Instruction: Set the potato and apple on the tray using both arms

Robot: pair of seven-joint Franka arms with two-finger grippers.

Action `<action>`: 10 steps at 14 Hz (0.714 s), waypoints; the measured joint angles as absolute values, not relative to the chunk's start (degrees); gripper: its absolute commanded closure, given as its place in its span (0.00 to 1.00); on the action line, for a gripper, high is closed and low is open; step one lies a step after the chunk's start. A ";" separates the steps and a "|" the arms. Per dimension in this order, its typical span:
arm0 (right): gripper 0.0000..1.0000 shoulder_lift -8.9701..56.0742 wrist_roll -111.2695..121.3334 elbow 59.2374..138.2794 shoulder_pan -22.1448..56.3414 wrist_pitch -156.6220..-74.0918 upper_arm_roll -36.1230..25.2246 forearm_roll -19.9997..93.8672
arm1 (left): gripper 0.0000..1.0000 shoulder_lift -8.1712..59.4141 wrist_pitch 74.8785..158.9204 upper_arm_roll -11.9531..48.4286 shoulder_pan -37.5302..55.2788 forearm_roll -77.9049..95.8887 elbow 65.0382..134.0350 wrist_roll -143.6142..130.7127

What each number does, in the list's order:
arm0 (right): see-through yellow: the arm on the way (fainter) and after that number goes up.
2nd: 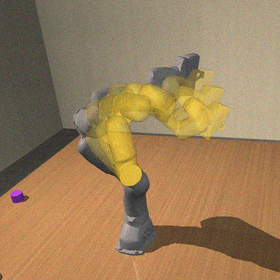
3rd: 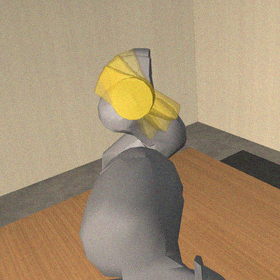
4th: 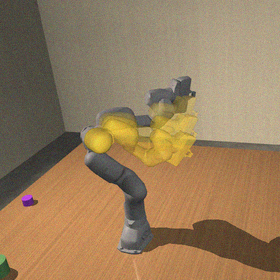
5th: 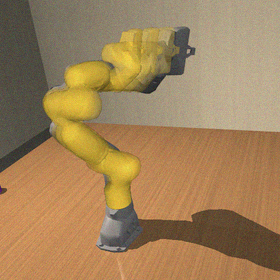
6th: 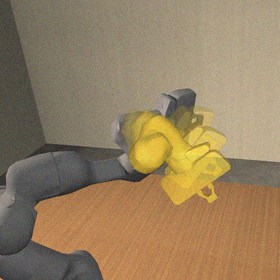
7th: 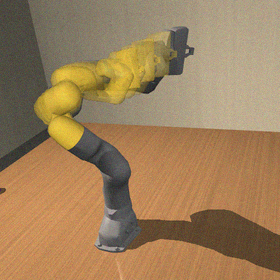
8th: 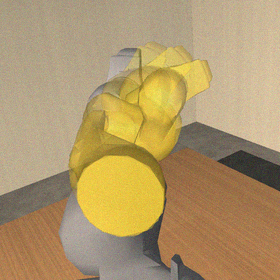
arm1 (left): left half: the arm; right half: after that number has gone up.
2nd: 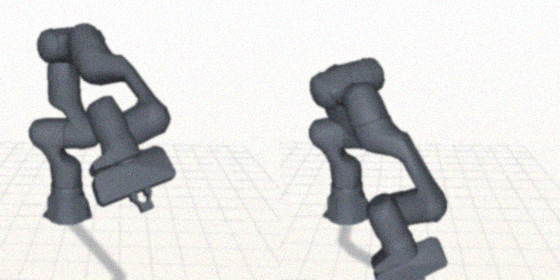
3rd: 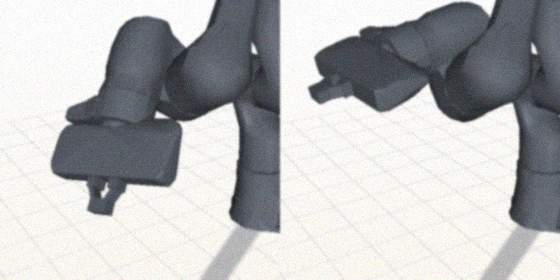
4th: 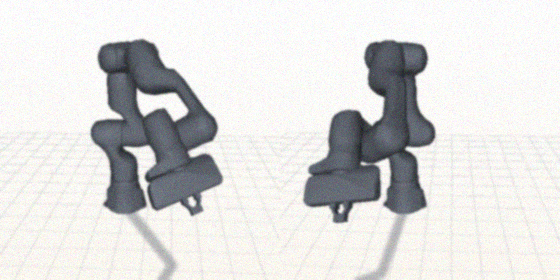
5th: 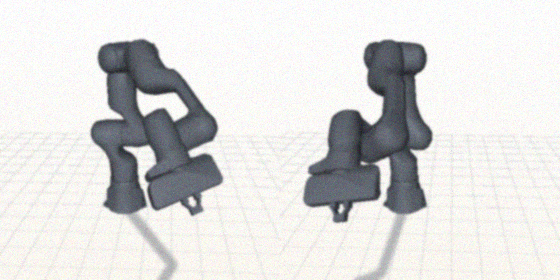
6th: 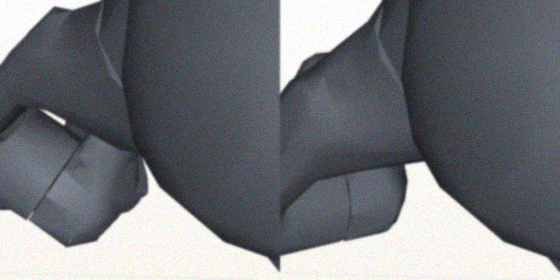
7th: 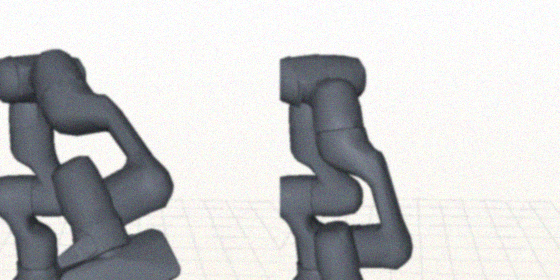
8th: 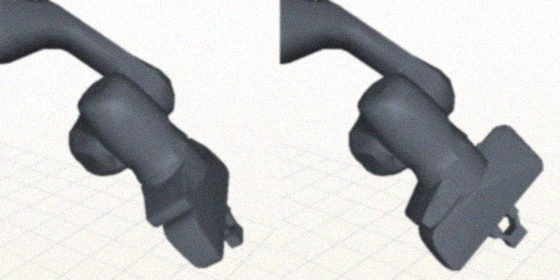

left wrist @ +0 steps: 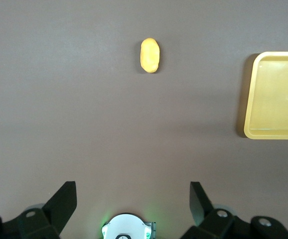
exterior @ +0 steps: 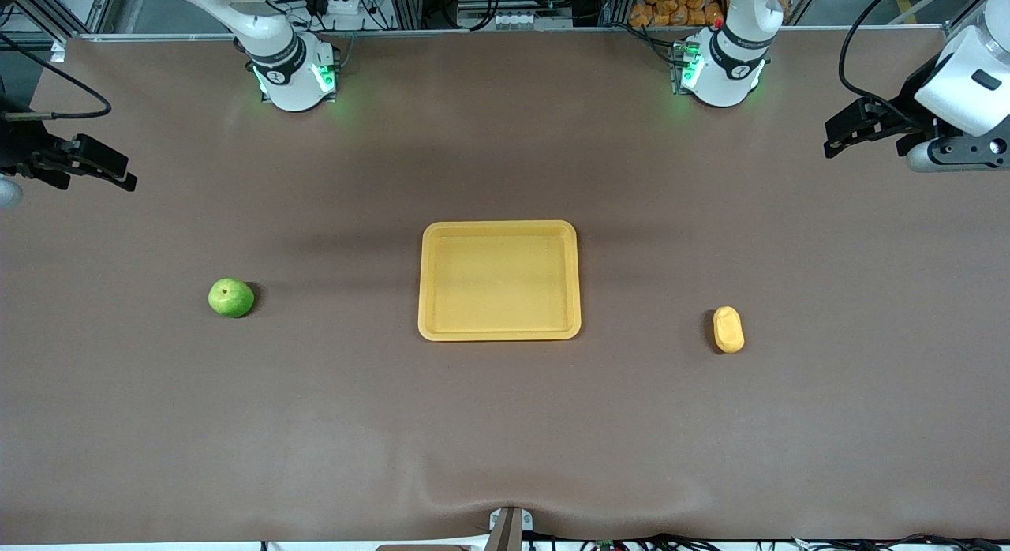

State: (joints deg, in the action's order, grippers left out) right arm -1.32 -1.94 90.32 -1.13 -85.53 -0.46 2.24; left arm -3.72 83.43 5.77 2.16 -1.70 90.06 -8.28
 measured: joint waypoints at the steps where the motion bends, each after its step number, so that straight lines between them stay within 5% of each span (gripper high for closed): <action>1: 0.00 -1.29 -1.95 90.35 -1.13 -85.67 -0.46 2.24 | 0.00 -3.72 83.43 5.76 2.16 -1.70 90.06 -8.27; 10: 0.00 -0.96 -2.12 91.16 -1.13 -86.91 -0.47 2.24 | 0.00 -2.51 83.51 5.76 2.16 -1.70 89.09 -8.28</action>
State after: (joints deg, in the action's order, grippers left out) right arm -0.96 -2.12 91.16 -1.13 -86.91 -0.47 2.24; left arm -2.51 83.51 5.76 2.16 -1.70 89.09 -8.28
